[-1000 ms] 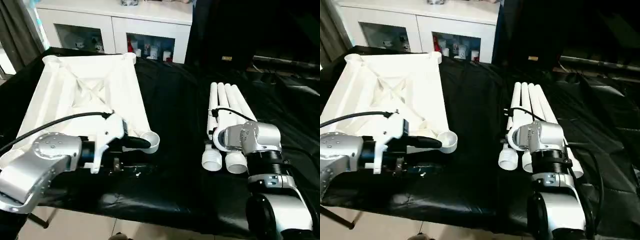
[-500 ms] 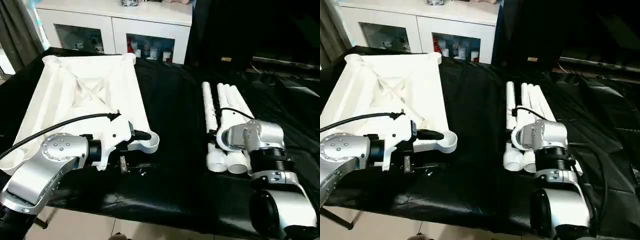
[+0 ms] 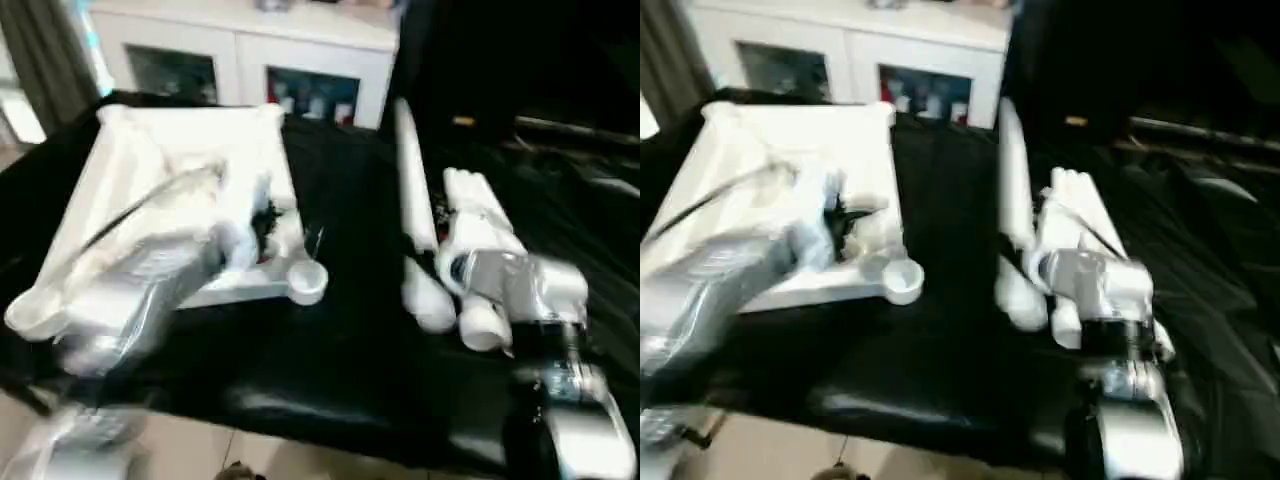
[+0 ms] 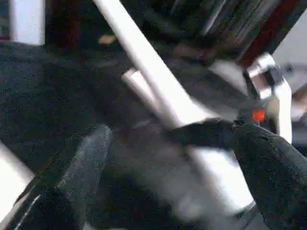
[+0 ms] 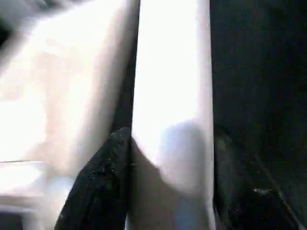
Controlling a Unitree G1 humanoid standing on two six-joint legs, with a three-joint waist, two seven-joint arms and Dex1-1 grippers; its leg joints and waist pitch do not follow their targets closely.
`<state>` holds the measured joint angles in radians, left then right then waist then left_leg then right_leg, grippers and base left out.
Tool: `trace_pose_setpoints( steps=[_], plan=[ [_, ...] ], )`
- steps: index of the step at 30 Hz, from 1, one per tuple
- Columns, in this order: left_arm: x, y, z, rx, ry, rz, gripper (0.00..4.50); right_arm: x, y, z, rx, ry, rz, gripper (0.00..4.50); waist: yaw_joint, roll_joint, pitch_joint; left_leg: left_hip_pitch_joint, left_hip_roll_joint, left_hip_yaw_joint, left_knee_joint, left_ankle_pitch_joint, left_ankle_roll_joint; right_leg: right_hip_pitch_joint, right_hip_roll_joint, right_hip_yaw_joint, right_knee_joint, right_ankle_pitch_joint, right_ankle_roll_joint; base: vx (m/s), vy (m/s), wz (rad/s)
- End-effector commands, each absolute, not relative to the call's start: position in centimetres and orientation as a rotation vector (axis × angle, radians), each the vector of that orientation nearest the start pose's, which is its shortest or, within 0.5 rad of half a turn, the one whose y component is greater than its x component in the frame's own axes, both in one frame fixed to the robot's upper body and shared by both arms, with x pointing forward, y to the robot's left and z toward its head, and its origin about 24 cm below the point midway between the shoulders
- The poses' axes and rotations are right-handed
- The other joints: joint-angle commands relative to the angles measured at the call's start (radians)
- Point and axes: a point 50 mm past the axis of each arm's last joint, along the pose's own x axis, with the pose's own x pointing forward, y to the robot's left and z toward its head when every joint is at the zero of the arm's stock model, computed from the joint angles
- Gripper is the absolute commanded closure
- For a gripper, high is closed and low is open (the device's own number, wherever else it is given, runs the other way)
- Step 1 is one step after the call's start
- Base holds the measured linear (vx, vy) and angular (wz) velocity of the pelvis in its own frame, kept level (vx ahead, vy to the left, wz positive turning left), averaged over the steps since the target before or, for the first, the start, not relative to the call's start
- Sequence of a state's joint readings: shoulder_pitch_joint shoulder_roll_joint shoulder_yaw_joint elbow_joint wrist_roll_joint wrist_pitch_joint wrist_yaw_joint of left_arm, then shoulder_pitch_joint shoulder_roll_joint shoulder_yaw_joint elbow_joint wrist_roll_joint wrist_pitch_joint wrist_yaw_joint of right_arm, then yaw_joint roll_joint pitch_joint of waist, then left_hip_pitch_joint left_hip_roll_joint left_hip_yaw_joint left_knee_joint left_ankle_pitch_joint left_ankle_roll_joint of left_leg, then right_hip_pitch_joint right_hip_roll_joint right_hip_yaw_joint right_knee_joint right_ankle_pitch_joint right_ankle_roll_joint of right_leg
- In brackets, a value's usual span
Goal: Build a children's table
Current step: Pick table leg
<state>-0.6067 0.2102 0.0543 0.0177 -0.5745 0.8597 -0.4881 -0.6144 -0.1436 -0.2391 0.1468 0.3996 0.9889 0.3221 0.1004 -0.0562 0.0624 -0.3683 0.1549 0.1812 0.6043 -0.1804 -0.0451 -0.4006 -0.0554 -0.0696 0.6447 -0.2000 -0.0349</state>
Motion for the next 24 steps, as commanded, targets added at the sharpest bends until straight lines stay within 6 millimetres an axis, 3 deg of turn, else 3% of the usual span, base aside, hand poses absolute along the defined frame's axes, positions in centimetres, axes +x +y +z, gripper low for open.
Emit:
trace_pose_setpoints(
  steps=[1,2,3,4,5,6,7,8,10,12,14,15,16,17,20,24],
  plan=[
    [33.3,10.4,15.9,-0.391,0.233,-0.812,0.0,32.7,-14.2,12.6,0.409,0.371,0.595,2.62,0.01,-0.02,-0.07,0.003,0.061,-0.025,-0.063,-0.106,0.008,0.062,-0.096,0.063,-0.09,-0.157,-0.123,0.0,0.0,0.0],
    [33.6,10.1,16.0,-0.407,0.236,-0.809,0.0,32.4,-14.1,12.8,0.416,0.353,0.642,2.62,0.022,-0.014,-0.07,0.01,0.062,-0.024,-0.06,-0.117,0.015,0.058,-0.101,0.064,-0.096,-0.196,-0.107,0.0,0.0,0.0],
    [34.3,9.4,16.4,-0.416,0.254,-0.794,0.0,31.6,-13.7,12.9,0.418,0.326,0.736,2.62,0.03,0.013,-0.07,0.008,0.065,-0.031,-0.064,-0.114,0.01,0.058,-0.102,0.062,-0.096,-0.208,-0.099,0.0,0.0,0.0],
    [34.3,9.4,16.4,-0.416,0.254,-0.794,0.0,31.6,-13.7,12.9,0.418,0.326,0.736,2.63,0.03,0.004,-0.07,0.011,0.067,-0.028,-0.064,-0.122,0.013,0.054,-0.096,0.061,-0.105,-0.202,-0.087,0.0,0.0,0.0],
    [34.5,9.1,16.6,-0.43,0.26,-0.794,0.0,31.3,-13.5,12.9,0.409,0.318,0.776,2.63,0.029,0.008,-0.071,0.009,0.073,-0.038,-0.07,-0.118,0.004,0.06,-0.1,0.058,-0.093,-0.174,-0.1,0.0,0.0,0.0],
    [34.6,9.0,16.8,-0.444,0.262,-0.798,0.0,31.1,-13.4,12.9,0.403,0.314,0.789,2.63,0.029,0.003,-0.072,0.009,0.074,-0.035,-0.069,-0.114,0.003,0.059,-0.099,0.057,-0.097,-0.162,-0.103,0.0,0.0,0.0],
    [34.6,8.4,17.7,-0.507,0.262,-0.838,0.0,30.7,-13.1,12.9,0.384,0.302,0.826,2.63,0.028,0.019,-0.074,0.013,0.074,-0.034,-0.064,-0.12,-0.003,0.056,-0.099,0.059,-0.095,-0.114,-0.127,0.0,0.0,0.0],
    [34.4,7.8,18.3,-0.55,0.261,-0.885,0.0,30.3,-12.9,13.0,0.378,0.286,0.852,2.63,0.034,0.014,-0.077,0.011,0.075,-0.037,-0.065,-0.101,-0.005,0.064,-0.102,0.056,-0.087,-0.073,-0.151,0.0,0.0,0.0],
    [34.4,7.4,18.4,-0.535,0.274,-0.895,0.0,30.0,-12.7,13.1,0.388,0.274,0.875,2.63,0.041,0.013,-0.075,0.01,0.075,-0.036,-0.064,-0.09,0.005,0.06,-0.104,0.057,-0.084,-0.05,-0.179,0.0,0.0,0.0],
    [34.4,7.0,18.3,-0.522,0.288,-0.898,0.0,29.6,-12.5,13.2,0.387,0.276,0.901,2.63,0.045,0.0,-0.071,0.009,0.074,-0.033,-0.065,-0.106,0.012,0.062,-0.106,0.058,-0.092,-0.106,-0.169,0.0,0.0,0.0],
    [34.3,6.6,18.5,-0.535,0.29,-0.934,0.0,29.3,-12.1,13.2,0.375,0.279,0.938,2.63,0.049,0.01,-0.07,0.009,0.075,-0.034,-0.065,-0.116,0.007,0.062,-0.108,0.059,-0.098,-0.149,-0.151,0.0,0.0,0.0],
    [34.2,6.5,18.5,-0.541,0.287,-0.946,0.0,29.2,-12.0,13.1,0.37,0.281,0.945,2.63,0.048,0.008,-0.069,0.009,0.076,-0.036,-0.068,-0.125,0.003,0.061,-0.107,0.059,-0.099,-0.164,-0.142,0.0,0.0,0.0],
    [34.1,6.5,18.6,-0.552,0.283,-0.956,0.0,29.3,-12.0,13.0,0.359,0.286,0.941,2.63,0.049,0.021,-0.07,0.01,0.077,-0.037,-0.067,-0.129,-0.001,0.06,-0.109,0.058,-0.098,-0.167,-0.143,0.0,0.0,0.0],
    [33.9,6.4,18.7,-0.582,0.279,-0.977,0.28,29.4,-11.9,12.7,0.326,0.293,0.931,2.63,0.046,0.023,-0.07,0.014,0.078,-0.037,-0.068,-0.152,-0.016,0.057,-0.107,0.058,-0.105,-0.173,-0.141,0.0,0.0,0.0],
    [33.7,6.2,18.8,-0.6,0.28,-0.994,0.41,29.3,-12.0,12.6,0.293,0.297,0.919,2.63,0.046,0.026,-0.07,0.009,0.075,-0.039,-0.069,-0.156,-0.019,0.062,-0.107,0.058,-0.102,-0.175,-0.139,0.0,0.0,0.0],
    [33.7,5.8,18.7,-0.604,0.287,-0.989,0.78,29.2,-12.0,12.7,0.261,0.292,0.903,2.63,0.046,0.02,-0.07,0.005,0.073,-0.037,-0.067,-0.129,-0.001,0.064,-0.105,0.059,-0.102,-0.173,-0.131,0.0,0.0,0.0]
  ],
)
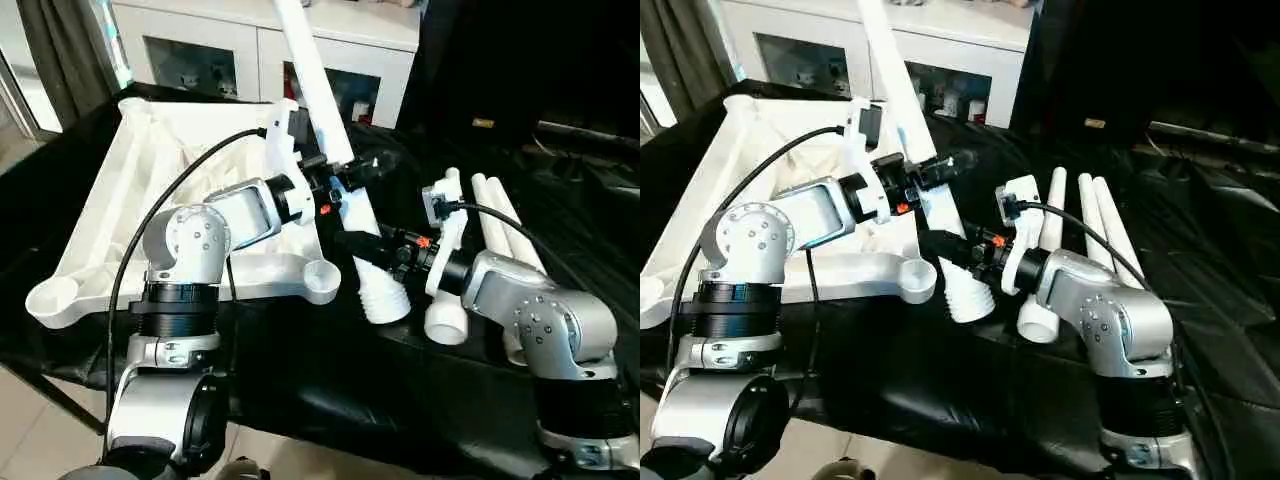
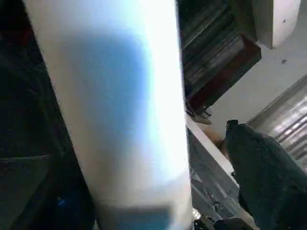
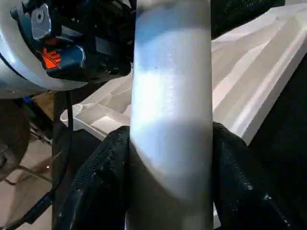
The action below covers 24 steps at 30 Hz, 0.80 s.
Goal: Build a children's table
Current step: Pick table leg
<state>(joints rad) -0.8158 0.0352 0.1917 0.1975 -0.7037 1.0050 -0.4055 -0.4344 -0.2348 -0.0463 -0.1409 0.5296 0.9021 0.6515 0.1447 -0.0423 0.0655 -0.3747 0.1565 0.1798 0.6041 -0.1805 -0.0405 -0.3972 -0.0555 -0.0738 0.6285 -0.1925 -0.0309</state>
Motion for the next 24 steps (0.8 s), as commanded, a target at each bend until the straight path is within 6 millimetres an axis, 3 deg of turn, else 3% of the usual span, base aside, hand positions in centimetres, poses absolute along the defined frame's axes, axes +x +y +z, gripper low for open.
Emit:
trace_pose_setpoints(
  steps=[1,2,3,5,8,13,17,24],
  plan=[
    [33.7,5.6,18.7,-0.603,0.288,-0.988,0.89,29.2,-12.0,12.8,0.254,0.289,0.898,2.63,0.001,0.006,-0.074,0.012,0.072,-0.036,-0.067,-0.126,-0.004,0.06,-0.106,0.063,-0.086,-0.181,-0.134,0.0,0.0,0.0],
    [33.7,5.6,18.7,-0.593,0.283,-0.98,1.04,29.3,-12.0,12.8,0.241,0.287,0.887,2.63,-0.002,-0.004,-0.074,0.012,0.072,-0.034,-0.066,-0.123,0.002,0.059,-0.104,0.062,-0.088,-0.181,-0.133,0.0,0.0,0.0],
    [33.7,5.5,18.7,-0.582,0.281,-0.965,1.17,29.4,-11.9,12.8,0.229,0.284,0.879,2.63,-0.001,-0.007,-0.074,0.012,0.072,-0.034,-0.066,-0.119,0.002,0.059,-0.106,0.062,-0.086,-0.185,-0.134,0.0,0.0,0.0],
    [33.8,5.6,18.7,-0.57,0.276,-0.943,1.23,29.5,-11.9,12.8,0.218,0.282,0.871,2.63,-0.001,-0.001,-0.073,0.012,0.073,-0.035,-0.067,-0.12,0.004,0.057,-0.106,0.062,-0.087,-0.2,-0.128,0.0,0.0,0.0],
    [33.8,5.7,18.8,-0.537,0.276,-0.894,1.48,29.7,-11.5,12.8,0.208,0.281,0.855,2.63,-0.002,-0.007,-0.072,0.011,0.074,-0.035,-0.067,-0.119,0.007,0.056,-0.107,0.062,-0.088,-0.216,-0.12,0.0,0.0,0.0],
    [33.9,6.2,18.6,-0.506,0.275,-0.847,1.75,29.7,-11.0,12.9,0.208,0.277,0.852,2.64,-0.003,-0.002,-0.071,0.012,0.072,-0.034,-0.068,-0.125,0.003,0.053,-0.105,0.063,-0.092,-0.235,-0.104,0.0,0.0,0.0],
    [34.4,6.9,18.2,-0.479,0.281,-0.752,2.06,29.8,-11.0,13.0,0.2,0.277,0.834,2.64,-0.004,0.001,-0.071,0.014,0.074,-0.035,-0.069,-0.129,-0.005,0.053,-0.104,0.063,-0.089,-0.206,-0.11,0.0,0.0,0.0],
    [34.0,6.8,18.4,-0.499,0.272,-0.768,2.49,29.9,-11.1,13.2,0.199,0.273,0.823,2.64,-0.004,0.001,-0.072,0.012,0.073,-0.034,-0.068,-0.124,-0.001,0.055,-0.105,0.063,-0.088,-0.192,-0.118,0.0,0.0,0.0]
  ],
)
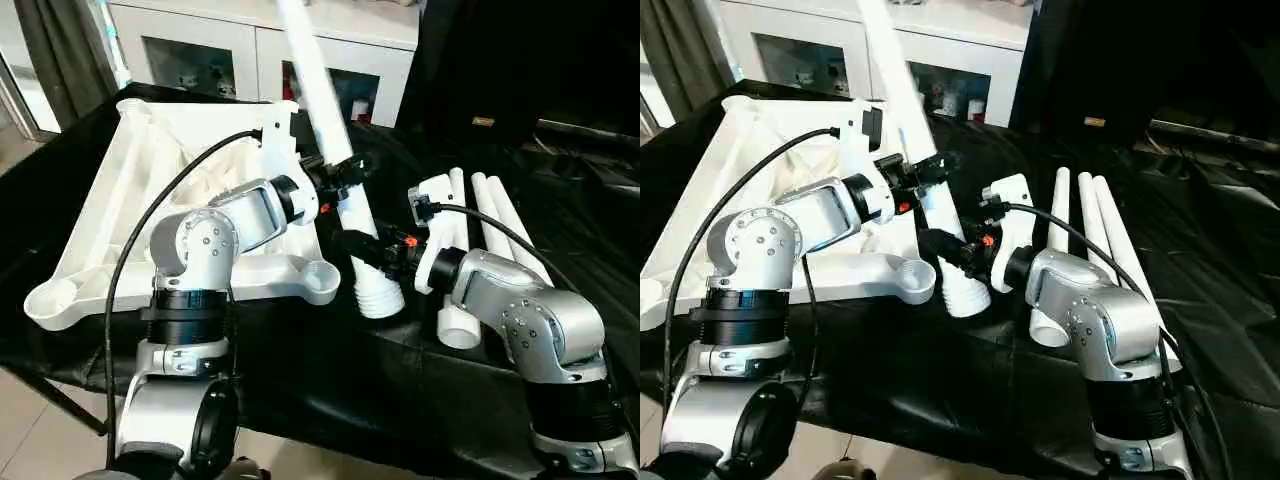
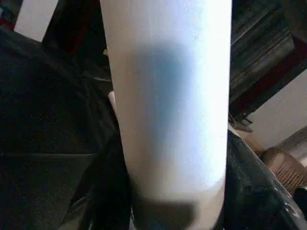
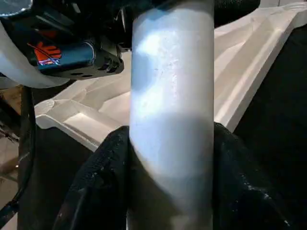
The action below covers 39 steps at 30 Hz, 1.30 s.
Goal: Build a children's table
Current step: Pick table leg
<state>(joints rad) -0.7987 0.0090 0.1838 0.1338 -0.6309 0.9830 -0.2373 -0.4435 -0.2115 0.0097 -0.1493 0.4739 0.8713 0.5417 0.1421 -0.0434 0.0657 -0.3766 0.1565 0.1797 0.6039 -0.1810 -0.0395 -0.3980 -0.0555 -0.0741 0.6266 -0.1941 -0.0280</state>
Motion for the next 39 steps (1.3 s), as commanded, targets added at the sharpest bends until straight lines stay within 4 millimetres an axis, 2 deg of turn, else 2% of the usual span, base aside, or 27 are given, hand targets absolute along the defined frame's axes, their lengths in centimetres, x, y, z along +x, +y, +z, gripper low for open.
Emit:
trace_pose_setpoints(
  steps=[1,7,8,10,13,14,15,16,19,21,25,26,30,39],
  plan=[
    [34.0,6.8,18.4,-0.499,0.272,-0.768,2.49,29.9,-11.1,13.2,0.199,0.273,0.823,2.64,-0.002,0.001,-0.072,0.013,0.072,-0.034,-0.068,-0.122,-0.001,0.055,-0.104,0.064,-0.086,-0.189,-0.12,0.0,0.0,0.0],
    [33.5,6.4,18.8,-0.505,0.241,-0.828,2.59,29.7,-10.7,13.5,0.178,0.273,0.864,2.64,-0.002,0.002,-0.071,0.014,0.073,-0.034,-0.069,-0.128,-0.002,0.055,-0.104,0.063,-0.089,-0.211,-0.111,0.0,0.0,0.0],
    [33.6,6.5,18.8,-0.499,0.239,-0.828,2.6,29.6,-10.5,13.6,0.199,0.288,0.885,2.29,-0.004,-0.001,-0.071,0.014,0.073,-0.034,-0.069,-0.132,-0.003,0.055,-0.103,0.064,-0.089,-0.213,-0.111,0.0,0.0,0.0],
    [33.5,6.5,18.9,-0.493,0.231,-0.851,2.6,29.7,-10.6,13.6,0.232,0.305,0.892,1.94,-0.004,0.001,-0.071,0.014,0.072,-0.034,-0.069,-0.129,-0.003,0.054,-0.103,0.064,-0.089,-0.217,-0.109,0.0,0.0,0.0],
    [33.3,6.4,19.1,-0.475,0.224,-0.894,2.62,29.8,-10.9,13.7,0.236,0.316,0.894,1.83,-0.003,-0.001,-0.071,0.015,0.073,-0.034,-0.07,-0.124,-0.005,0.053,-0.103,0.064,-0.088,-0.21,-0.107,0.0,0.0,0.0],
    [33.3,6.4,19.2,-0.46,0.22,-0.919,2.64,29.7,-11.1,13.9,0.223,0.317,0.906,1.56,-0.002,-0.002,-0.072,0.016,0.073,-0.032,-0.069,-0.117,-0.005,0.053,-0.102,0.064,-0.087,-0.201,-0.107,0.0,0.0,0.0],
    [33.2,6.4,19.3,-0.448,0.217,-0.95,2.64,29.6,-11.4,14.0,0.206,0.323,0.926,1.56,-0.001,-0.005,-0.071,0.016,0.073,-0.032,-0.069,-0.116,-0.005,0.054,-0.103,0.065,-0.087,-0.203,-0.104,0.0,0.0,0.0],
    [33.1,6.5,19.4,-0.44,0.215,-0.97,2.64,29.5,-11.6,14.2,0.195,0.328,0.94,1.49,0.001,-0.003,-0.072,0.016,0.073,-0.032,-0.069,-0.112,-0.004,0.056,-0.103,0.065,-0.085,-0.199,-0.103,0.0,0.0,0.0],
    [32.8,6.4,19.6,-0.399,0.215,-1.04,2.64,29.2,-12.4,14.5,0.187,0.357,0.993,1.47,0.0,-0.003,-0.072,0.013,0.073,-0.032,-0.067,-0.098,0.003,0.055,-0.103,0.065,-0.082,-0.174,-0.107,0.0,0.0,0.0],
    [32.5,6.5,19.8,-0.367,0.211,-1.109,2.64,28.9,-12.9,14.8,0.196,0.381,1.036,1.47,0.002,-0.004,-0.073,0.013,0.071,-0.032,-0.066,-0.097,0.009,0.059,-0.105,0.064,-0.085,-0.192,-0.107,0.0,0.0,0.0],
    [31.9,6.4,20.2,-0.319,0.202,-1.231,2.64,28.1,-13.6,15.1,0.199,0.437,1.134,1.47,0.003,0.008,-0.073,0.015,0.073,-0.032,-0.065,-0.097,0.007,0.056,-0.103,0.064,-0.083,-0.175,-0.12,0.0,0.0,0.0],
    [31.7,6.4,20.4,-0.318,0.196,-1.264,2.64,27.9,-13.7,15.0,0.197,0.449,1.149,1.47,0.003,0.004,-0.074,0.015,0.073,-0.032,-0.065,-0.095,0.007,0.058,-0.103,0.064,-0.082,-0.164,-0.127,0.0,0.0,0.0],
    [31.5,6.2,20.9,-0.328,0.184,-1.314,2.64,27.6,-13.8,14.9,0.182,0.468,1.177,1.47,0.003,0.006,-0.074,0.014,0.074,-0.031,-0.063,-0.101,0.003,0.059,-0.105,0.063,-0.081,-0.162,-0.15,0.0,0.0,0.0],
    [31.2,5.8,21.5,-0.36,0.163,-1.41,2.64,26.4,-13.2,14.3,0.168,0.539,1.264,1.47,0.003,0.001,-0.075,0.014,0.075,-0.032,-0.062,-0.1,0.004,0.06,-0.106,0.062,-0.081,-0.175,-0.155,0.0,0.0,0.0]
  ],
)
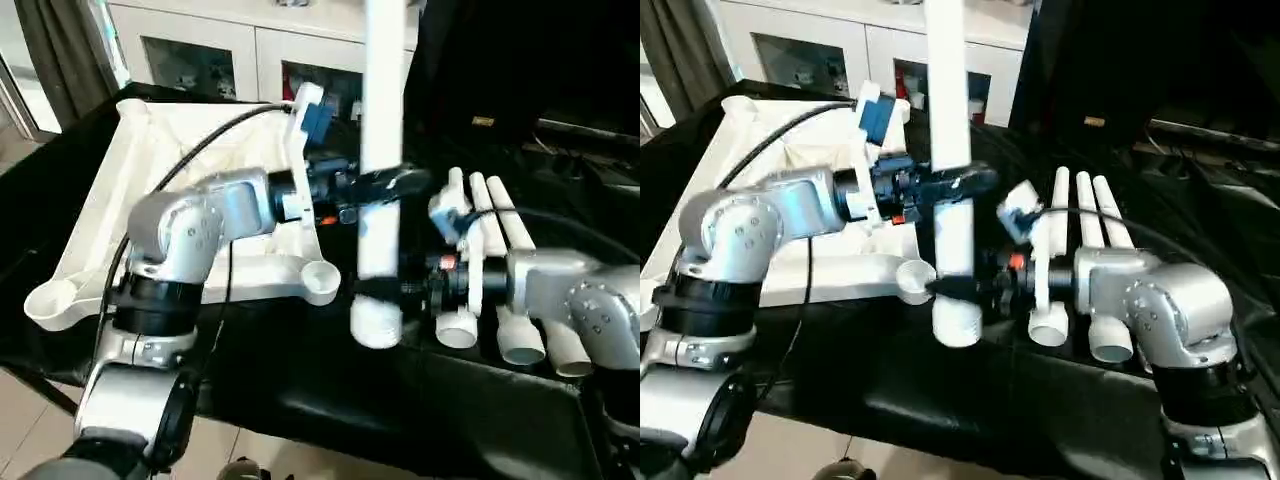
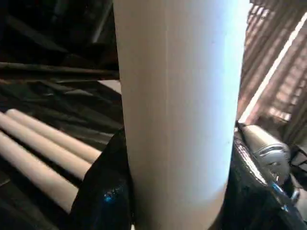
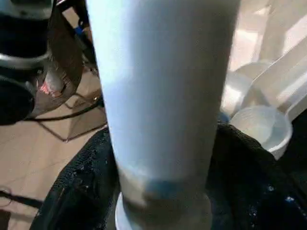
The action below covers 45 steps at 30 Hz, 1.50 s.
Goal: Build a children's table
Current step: Pick table leg
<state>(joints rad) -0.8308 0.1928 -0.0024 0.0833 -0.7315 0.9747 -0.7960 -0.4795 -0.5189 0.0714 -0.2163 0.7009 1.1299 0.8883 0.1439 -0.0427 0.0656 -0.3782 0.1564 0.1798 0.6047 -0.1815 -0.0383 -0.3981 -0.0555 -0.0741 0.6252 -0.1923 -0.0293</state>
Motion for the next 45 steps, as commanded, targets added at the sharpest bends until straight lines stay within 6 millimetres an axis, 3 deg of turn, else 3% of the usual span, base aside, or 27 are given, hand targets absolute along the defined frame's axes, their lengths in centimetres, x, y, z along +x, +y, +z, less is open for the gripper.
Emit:
trace_pose_setpoints(
  steps=[1,12,14,25,36,42,45],
  plan=[
    [31.2,5.8,21.5,-0.358,0.164,-1.413,2.64,26.4,-13.2,14.3,0.168,0.538,1.265,1.47,0.002,0.001,-0.075,0.016,0.075,-0.032,-0.062,-0.101,0.003,0.06,-0.107,0.063,-0.08,-0.179,-0.155,0.0,0.0,0.0],
    [31.1,5.9,21.5,-0.345,0.164,-1.458,2.64,26.5,-13.1,15.1,0.196,0.499,1.299,1.47,0.002,0.002,-0.075,0.015,0.075,-0.031,-0.062,-0.097,0.002,0.06,-0.106,0.063,-0.079,-0.18,-0.154,0.0,0.0,0.0],
    [31.2,5.9,21.4,-0.348,0.163,-1.46,2.64,26.5,-13.2,15.1,0.198,0.5,1.298,1.47,0.002,0.007,-0.075,0.015,0.075,-0.032,-0.062,-0.101,0.001,0.06,-0.106,0.062,-0.079,-0.181,-0.155,0.0,0.0,0.0],
    [31.1,5.8,21.6,-0.356,0.149,-1.485,2.64,26.4,-13.1,14.4,0.208,0.516,1.284,1.47,0.002,0.007,-0.076,0.016,0.075,-0.032,-0.061,-0.104,-0.003,0.062,-0.106,0.062,-0.076,-0.154,-0.17,0.0,0.0,0.0],
    [31.1,5.7,21.7,-0.351,0.145,-1.5,2.64,26.5,-12.9,14.2,0.218,0.515,1.282,2.45,0.003,0.012,-0.077,0.016,0.074,-0.033,-0.06,-0.109,-0.005,0.062,-0.105,0.062,-0.076,-0.151,-0.171,0.0,0.0,0.0],
    [31.2,5.7,21.7,-0.35,0.143,-1.502,2.64,26.4,-12.8,14.1,0.223,0.51,1.28,2.55,0.004,0.016,-0.078,0.016,0.075,-0.034,-0.06,-0.113,-0.009,0.063,-0.105,0.061,-0.075,-0.139,-0.177,0.0,0.0,0.0],
    [31.3,5.9,21.8,-0.345,0.123,-1.489,1.94,26.4,-12.8,14.1,0.226,0.5,1.275,2.56,0.003,0.015,-0.078,0.016,0.075,-0.034,-0.061,-0.119,-0.01,0.063,-0.106,0.062,-0.075,-0.151,-0.174,0.0,0.0,0.0]
  ],
)
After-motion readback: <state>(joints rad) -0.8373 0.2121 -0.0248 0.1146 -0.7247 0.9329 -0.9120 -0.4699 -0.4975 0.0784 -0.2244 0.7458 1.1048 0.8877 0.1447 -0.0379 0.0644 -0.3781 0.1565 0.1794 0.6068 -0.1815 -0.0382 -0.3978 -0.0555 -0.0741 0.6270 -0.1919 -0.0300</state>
